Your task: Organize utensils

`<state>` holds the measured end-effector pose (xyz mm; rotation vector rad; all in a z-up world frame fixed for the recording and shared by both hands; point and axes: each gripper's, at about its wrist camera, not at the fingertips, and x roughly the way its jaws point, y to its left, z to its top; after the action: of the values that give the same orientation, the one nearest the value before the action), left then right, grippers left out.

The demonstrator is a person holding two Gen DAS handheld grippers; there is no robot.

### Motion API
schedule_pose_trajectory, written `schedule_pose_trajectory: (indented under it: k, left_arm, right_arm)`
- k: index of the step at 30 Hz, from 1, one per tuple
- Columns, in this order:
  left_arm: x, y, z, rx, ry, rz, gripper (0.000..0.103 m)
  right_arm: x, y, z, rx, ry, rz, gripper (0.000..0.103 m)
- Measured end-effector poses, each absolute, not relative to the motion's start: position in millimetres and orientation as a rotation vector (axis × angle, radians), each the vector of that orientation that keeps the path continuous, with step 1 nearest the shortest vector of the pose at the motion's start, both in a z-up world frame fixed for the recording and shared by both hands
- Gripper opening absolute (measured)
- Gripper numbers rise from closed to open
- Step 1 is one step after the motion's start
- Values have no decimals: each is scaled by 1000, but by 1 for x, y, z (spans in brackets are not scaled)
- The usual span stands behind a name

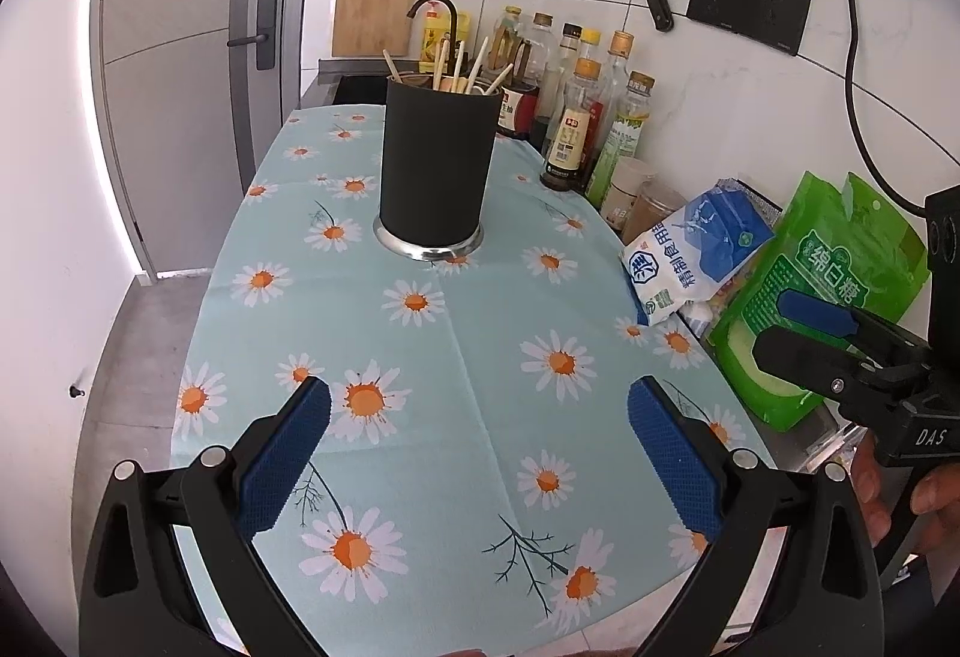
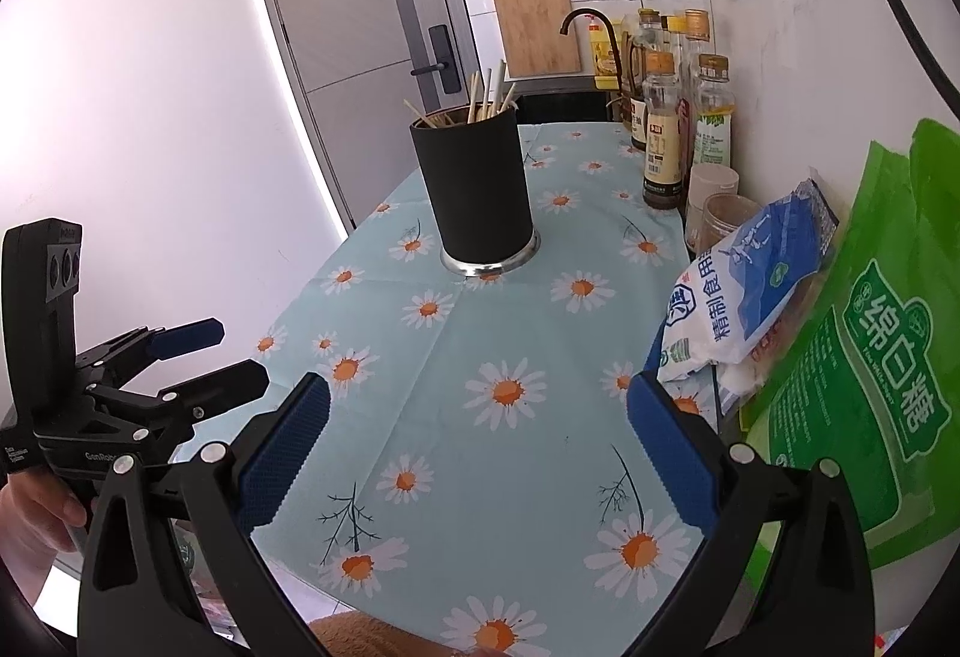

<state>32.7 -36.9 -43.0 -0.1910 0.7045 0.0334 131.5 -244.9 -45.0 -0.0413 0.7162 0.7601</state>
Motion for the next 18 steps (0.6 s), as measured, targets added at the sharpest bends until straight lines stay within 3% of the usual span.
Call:
schedule_pose_trajectory:
  k: [18]
  left_arm:
    - [34, -29, -49, -194, 731, 41, 97]
  right_arm:
    - [134, -241, -49, -53, 731, 760, 98]
